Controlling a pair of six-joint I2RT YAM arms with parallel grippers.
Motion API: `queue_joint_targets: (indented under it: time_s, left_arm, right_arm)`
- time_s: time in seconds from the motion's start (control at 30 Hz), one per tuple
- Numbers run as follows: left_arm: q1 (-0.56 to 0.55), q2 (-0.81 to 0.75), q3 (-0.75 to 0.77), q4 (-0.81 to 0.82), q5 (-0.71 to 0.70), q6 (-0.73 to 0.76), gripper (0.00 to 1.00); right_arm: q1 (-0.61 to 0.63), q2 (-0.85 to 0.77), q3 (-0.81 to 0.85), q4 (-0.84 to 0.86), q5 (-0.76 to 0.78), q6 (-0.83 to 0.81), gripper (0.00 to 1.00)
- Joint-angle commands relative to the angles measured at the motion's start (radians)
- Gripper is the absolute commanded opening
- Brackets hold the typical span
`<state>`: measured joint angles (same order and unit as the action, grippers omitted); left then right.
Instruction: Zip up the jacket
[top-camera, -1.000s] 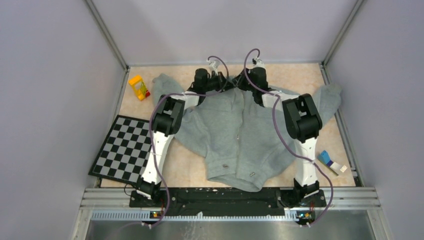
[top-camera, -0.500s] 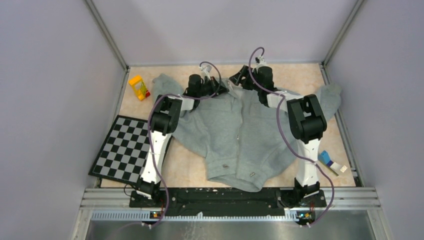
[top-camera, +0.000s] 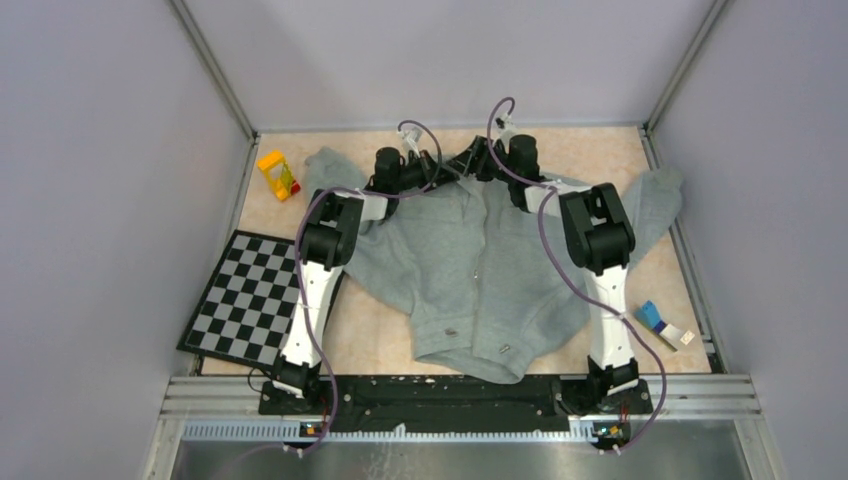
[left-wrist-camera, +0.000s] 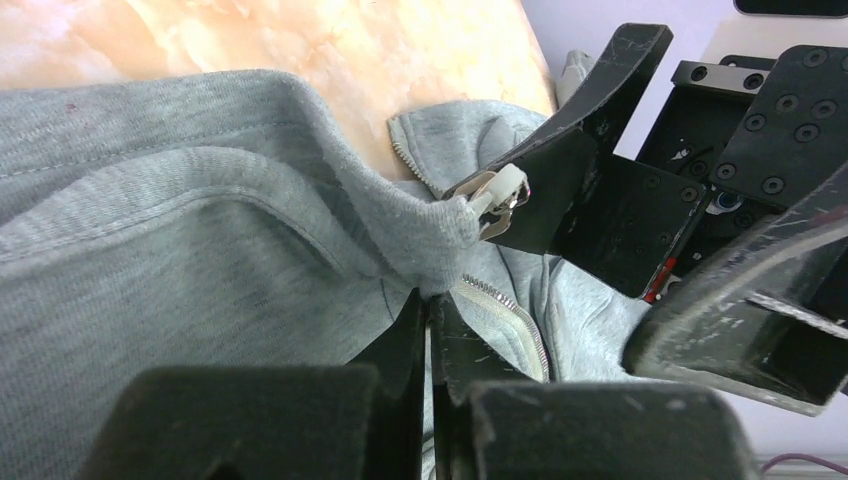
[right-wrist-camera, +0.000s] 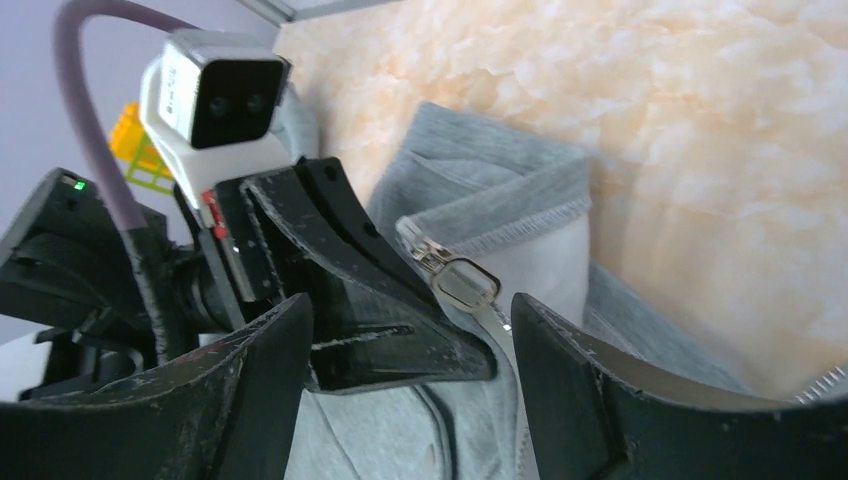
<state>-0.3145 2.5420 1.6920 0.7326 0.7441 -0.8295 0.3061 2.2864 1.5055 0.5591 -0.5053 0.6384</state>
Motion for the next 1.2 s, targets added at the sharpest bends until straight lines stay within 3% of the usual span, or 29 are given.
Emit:
queue_joint_targets:
  time_s: [0.0, 0.13, 0.33, 0.43, 0.57, 0.67, 0.83, 0.97, 1.17]
  left_arm:
    - [0.006, -0.029, 0.006, 0.066, 0.025, -0.014, 0.0]
    - [0.007, -0.024, 0.01, 0.065, 0.024, -0.021, 0.0]
    - [0.008, -0.024, 0.007, 0.06, 0.02, -0.024, 0.0]
    - [0.009, -0.027, 0.003, 0.062, 0.017, -0.023, 0.0]
    - [0.012, -0.029, 0.001, 0.068, 0.02, -0.024, 0.0]
    - [0.014, -0.031, -0.005, 0.074, 0.024, -0.026, 0.0]
    - [0.019, -0.031, -0.014, 0.098, 0.031, -0.043, 0.0]
    - [0.019, -0.028, -0.015, 0.122, 0.04, -0.058, 0.0]
    - [0.018, -0.03, -0.015, 0.138, 0.054, -0.065, 0.0]
  right_arm:
    - [-0.006, 0.038, 0.056, 0.148, -0.075, 0.098, 0.72]
    - [-0.001, 0.054, 0.081, 0.238, -0.123, 0.168, 0.7]
    - [0.054, -0.093, 0.013, 0.365, -0.141, 0.105, 0.63]
    - [0.054, -0.121, -0.037, 0.438, -0.125, 0.153, 0.59]
    - [0.036, -0.077, -0.006, 0.447, -0.16, 0.216, 0.4]
    - [0.003, -0.074, -0.028, 0.395, -0.15, 0.195, 0.29]
    - [-0.04, -0.115, -0.042, 0.136, -0.073, 0.005, 0.26]
    - [-0.06, -0.085, -0.023, 0.042, -0.073, -0.056, 0.19]
    - [-0.063, 0.031, 0.062, 0.065, -0.187, -0.039, 0.22]
